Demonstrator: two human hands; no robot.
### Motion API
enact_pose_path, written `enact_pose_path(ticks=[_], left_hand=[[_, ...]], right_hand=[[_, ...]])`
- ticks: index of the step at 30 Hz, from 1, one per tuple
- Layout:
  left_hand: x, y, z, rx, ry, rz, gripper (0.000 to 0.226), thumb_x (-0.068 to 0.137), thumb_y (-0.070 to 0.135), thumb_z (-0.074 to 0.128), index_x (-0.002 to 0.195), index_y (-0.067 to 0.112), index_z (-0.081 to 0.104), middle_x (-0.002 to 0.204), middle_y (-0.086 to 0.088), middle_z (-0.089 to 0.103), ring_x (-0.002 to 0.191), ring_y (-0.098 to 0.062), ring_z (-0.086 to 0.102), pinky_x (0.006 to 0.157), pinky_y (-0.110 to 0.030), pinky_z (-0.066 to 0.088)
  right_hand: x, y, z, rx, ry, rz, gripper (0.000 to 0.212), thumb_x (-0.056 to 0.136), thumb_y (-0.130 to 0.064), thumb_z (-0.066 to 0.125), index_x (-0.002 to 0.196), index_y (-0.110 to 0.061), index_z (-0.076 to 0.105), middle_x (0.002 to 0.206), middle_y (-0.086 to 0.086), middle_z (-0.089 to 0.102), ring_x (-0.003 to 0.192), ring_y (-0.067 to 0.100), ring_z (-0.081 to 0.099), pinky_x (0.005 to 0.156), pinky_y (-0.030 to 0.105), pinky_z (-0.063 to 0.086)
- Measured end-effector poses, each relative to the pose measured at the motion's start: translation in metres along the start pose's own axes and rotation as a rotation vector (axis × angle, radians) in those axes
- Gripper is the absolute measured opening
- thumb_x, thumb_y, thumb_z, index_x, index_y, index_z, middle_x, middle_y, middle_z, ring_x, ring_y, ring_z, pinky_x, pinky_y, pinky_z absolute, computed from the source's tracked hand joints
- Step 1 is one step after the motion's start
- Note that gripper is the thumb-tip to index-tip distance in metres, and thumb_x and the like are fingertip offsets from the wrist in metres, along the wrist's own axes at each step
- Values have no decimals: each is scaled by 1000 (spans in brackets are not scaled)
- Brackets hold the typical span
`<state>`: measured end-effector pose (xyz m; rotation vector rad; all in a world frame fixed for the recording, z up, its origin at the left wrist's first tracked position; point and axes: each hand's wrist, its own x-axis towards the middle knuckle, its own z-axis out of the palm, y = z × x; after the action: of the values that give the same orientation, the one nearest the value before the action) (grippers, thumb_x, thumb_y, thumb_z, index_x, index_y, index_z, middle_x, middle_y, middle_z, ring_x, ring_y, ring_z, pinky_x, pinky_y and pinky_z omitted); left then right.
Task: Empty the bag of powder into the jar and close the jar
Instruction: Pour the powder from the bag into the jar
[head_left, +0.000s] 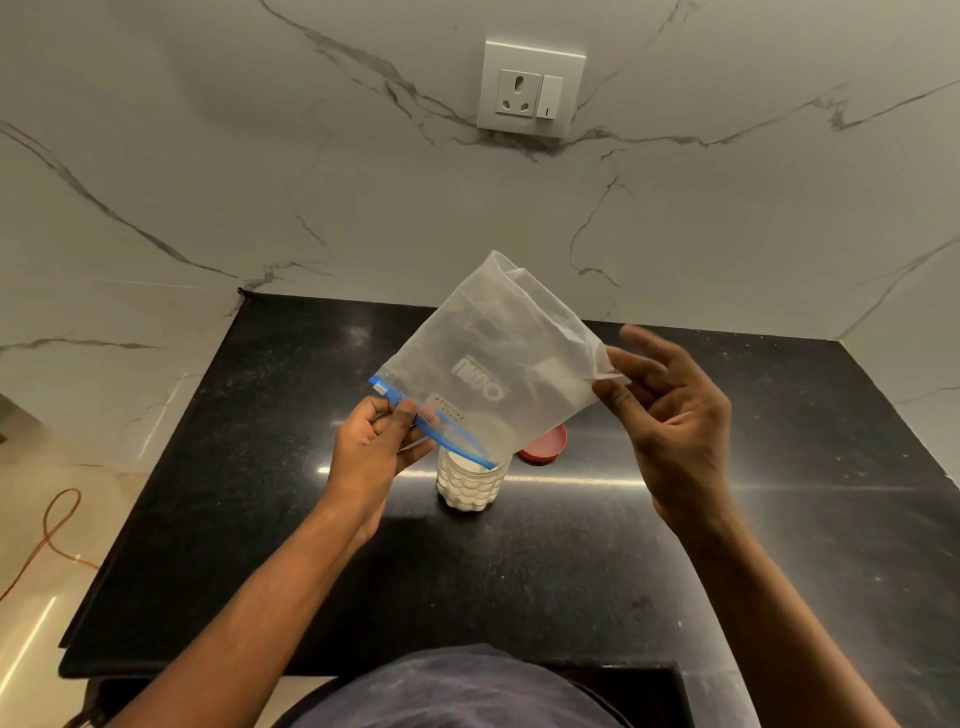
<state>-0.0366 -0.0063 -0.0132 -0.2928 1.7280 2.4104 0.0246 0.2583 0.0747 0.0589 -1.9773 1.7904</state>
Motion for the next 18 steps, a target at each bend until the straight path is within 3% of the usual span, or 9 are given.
enact_pose_path(ticks=[2,4,6,10,13,16,18], left_hand=[[0,-1,0,-2,3,-1,17,105,22,62,119,13,66,103,-1,85,100,-18,82,78,-28,67],[0,-1,0,-9,6,-4,16,105,23,62,118,14,66,104,-1,85,100,-18,82,78,-28,67],[0,-2,0,-21,8,-9,16,105,22,62,118,15,67,103,-1,85,100,-18,82,78,-28,67],[0,-2,-1,-20,21,-16,15,105,22,62,118,15,66,103,0,85,100,-18,82,78,-28,67],[0,-3,0,-21,15,-11,16,105,23,63,119,16,66,104,-1,85,101,-18,82,78,-28,67],[0,-2,0,-31,5,-8,16,105,22,63,119,15,66,105,-1,85,102,-18,81,79,-27,67],[0,-2,0,-35,0,-6,17,105,22,63,121,16,66,106,-2,84,103,-18,81,81,-28,67]], right_hand=[[1,-1,-1,15,-15,31,50,87,-3,79,133,-16,65,124,5,77,108,24,78,91,38,64],[2,1,-3,-52,-38,12,30,83,-6,82,112,-5,76,120,12,77,109,27,76,95,47,63],[2,0,-2,-88,-48,12,18,79,-15,84,95,-10,78,115,14,75,109,25,74,95,47,62],[2,-9,2,-51,-56,37,46,69,-30,91,106,-22,65,95,1,75,88,23,76,83,37,66],[3,-8,6,-89,-75,-10,44,72,-20,90,107,-21,64,91,-1,74,82,19,75,78,30,64],[5,-6,7,-90,-66,-46,29,78,-12,86,99,-20,67,94,-5,76,88,17,76,82,27,64],[7,-6,7,-99,-66,-54,30,83,-3,83,101,-21,68,95,-4,77,93,19,78,85,30,64]])
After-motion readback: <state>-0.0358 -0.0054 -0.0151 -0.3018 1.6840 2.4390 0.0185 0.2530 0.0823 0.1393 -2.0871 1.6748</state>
